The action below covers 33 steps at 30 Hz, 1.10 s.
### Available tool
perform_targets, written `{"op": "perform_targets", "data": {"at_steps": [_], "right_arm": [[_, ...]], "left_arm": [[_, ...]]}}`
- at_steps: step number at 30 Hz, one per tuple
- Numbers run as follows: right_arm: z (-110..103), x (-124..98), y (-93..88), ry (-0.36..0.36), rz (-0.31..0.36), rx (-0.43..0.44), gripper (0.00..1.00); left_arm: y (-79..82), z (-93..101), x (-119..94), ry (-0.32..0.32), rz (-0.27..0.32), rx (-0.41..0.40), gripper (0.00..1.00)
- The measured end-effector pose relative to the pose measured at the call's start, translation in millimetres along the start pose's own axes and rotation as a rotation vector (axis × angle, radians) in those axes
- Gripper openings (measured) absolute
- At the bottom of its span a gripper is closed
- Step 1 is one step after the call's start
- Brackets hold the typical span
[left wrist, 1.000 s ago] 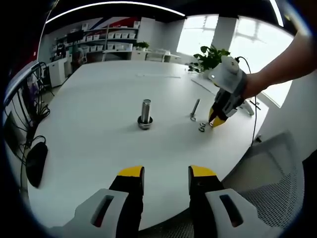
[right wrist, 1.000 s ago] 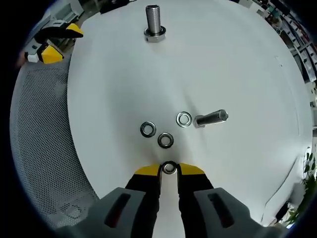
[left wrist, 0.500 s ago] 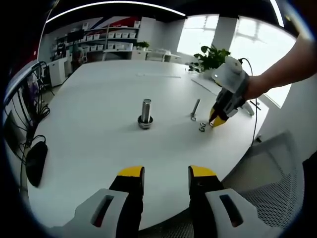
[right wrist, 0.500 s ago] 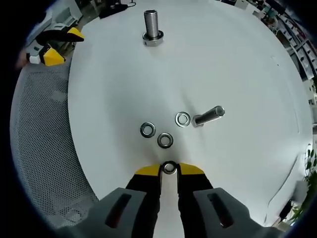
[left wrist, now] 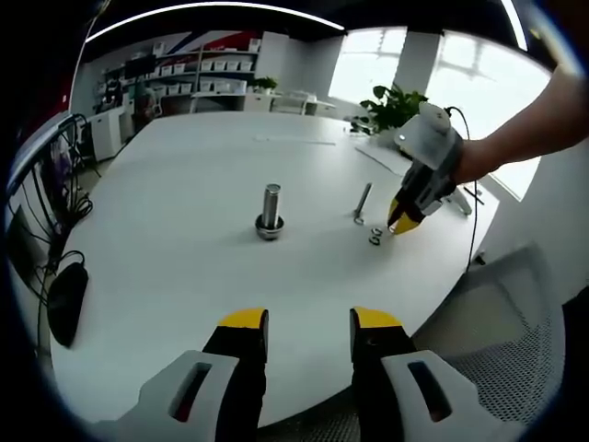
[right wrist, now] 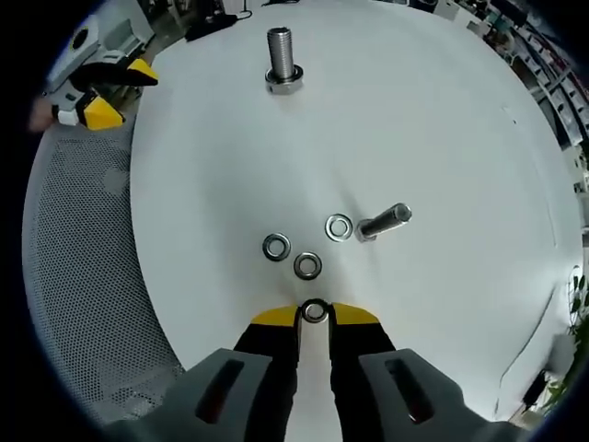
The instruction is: Place the washer onto the threaded stud by aligning its center hole with the stud, sliding it down to the base, and recovering from edge contact or off-axis alignment until the washer reaches the visible bottom stop.
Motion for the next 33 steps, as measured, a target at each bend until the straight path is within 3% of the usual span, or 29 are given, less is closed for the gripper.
{"op": "perform_targets", "data": {"at_steps": [10,21,33], "right_arm": [[10.8,-19.9,12.4,-0.021,0.037,-0.010,0.13],[26.9,-44.6,39.7,-0.065,0.112,-0.008,0.13],[35.0,-53.3,54.0,-0.086,0.137,0.006,0.13]], "left_arm": [[0.0,0.0,-0.3,0.000,0.000,0.002,0.33],[-0.1,0.0,-0.5,0.003,0.000,0.002,0.33],[0.6,-1.1,-1.1,0.007,0.005,-0.003,0.33]]}}
Point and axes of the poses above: the point that each gripper's makers call its tool centre point, and the gripper's own axes: x roughly forward along the fingers, z roughly to its right, y roughly out of its top, the point moved 1 cm from there along -x, roughly backward along the fingers, and after that the axes turned 2 degrees about y, right-handed, at the moved point
